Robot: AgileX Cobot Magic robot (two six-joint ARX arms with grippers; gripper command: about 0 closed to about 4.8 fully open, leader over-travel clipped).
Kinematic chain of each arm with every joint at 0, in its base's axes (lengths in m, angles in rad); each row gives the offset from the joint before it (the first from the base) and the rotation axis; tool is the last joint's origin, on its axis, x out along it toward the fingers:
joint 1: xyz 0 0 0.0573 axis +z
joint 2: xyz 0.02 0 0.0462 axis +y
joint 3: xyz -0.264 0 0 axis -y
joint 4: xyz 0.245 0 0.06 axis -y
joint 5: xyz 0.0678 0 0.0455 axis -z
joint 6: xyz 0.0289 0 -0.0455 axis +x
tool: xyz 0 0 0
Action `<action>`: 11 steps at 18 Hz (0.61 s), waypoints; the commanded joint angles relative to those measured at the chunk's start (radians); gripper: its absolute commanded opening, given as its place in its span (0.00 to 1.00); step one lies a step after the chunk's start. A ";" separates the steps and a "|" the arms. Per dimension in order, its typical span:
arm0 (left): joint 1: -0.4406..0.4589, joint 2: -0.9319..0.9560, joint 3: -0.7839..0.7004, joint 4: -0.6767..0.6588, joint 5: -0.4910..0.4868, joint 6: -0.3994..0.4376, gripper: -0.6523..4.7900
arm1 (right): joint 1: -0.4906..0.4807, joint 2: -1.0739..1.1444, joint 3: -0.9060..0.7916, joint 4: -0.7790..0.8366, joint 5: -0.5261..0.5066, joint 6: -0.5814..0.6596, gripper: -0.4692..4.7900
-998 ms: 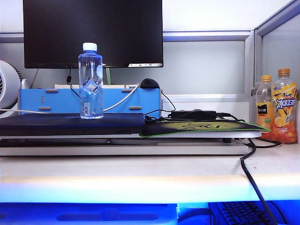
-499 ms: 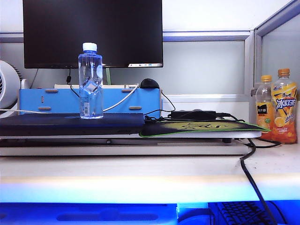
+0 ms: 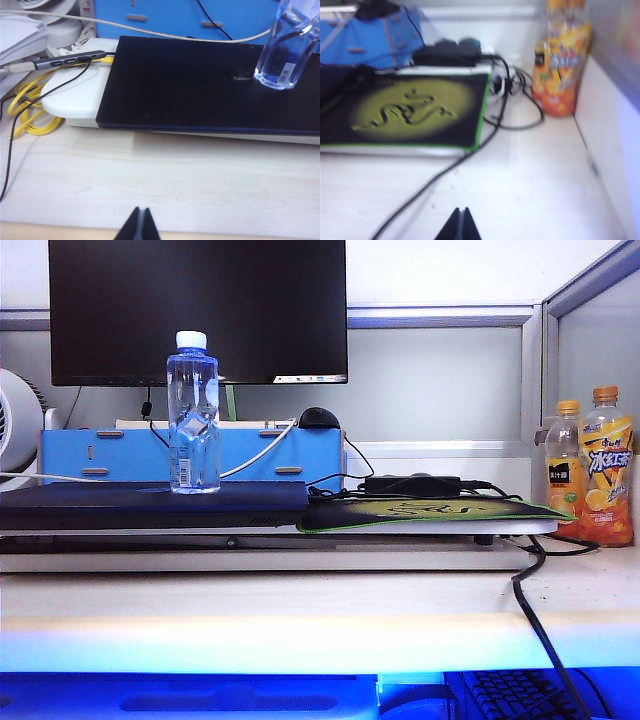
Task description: Pick up the mineral water bottle and place it on the laptop.
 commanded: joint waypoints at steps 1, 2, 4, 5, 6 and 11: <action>0.000 -0.002 0.000 0.001 0.003 0.001 0.12 | -0.025 -0.009 -0.062 0.028 -0.001 0.012 0.13; 0.000 -0.002 0.000 0.001 0.003 0.002 0.12 | -0.034 -0.022 -0.088 0.027 -0.001 0.012 0.13; 0.000 -0.002 0.000 0.001 0.003 0.001 0.12 | -0.044 -0.042 -0.134 0.025 -0.003 0.012 0.13; 0.000 -0.002 0.000 0.001 0.003 0.002 0.12 | -0.051 -0.042 -0.141 0.020 -0.012 0.012 0.13; 0.000 -0.002 0.000 0.001 0.003 0.002 0.12 | -0.063 -0.042 -0.141 0.027 -0.027 0.011 0.13; 0.000 -0.002 0.000 0.001 0.003 0.001 0.12 | -0.092 -0.042 -0.142 0.033 -0.071 -0.013 0.13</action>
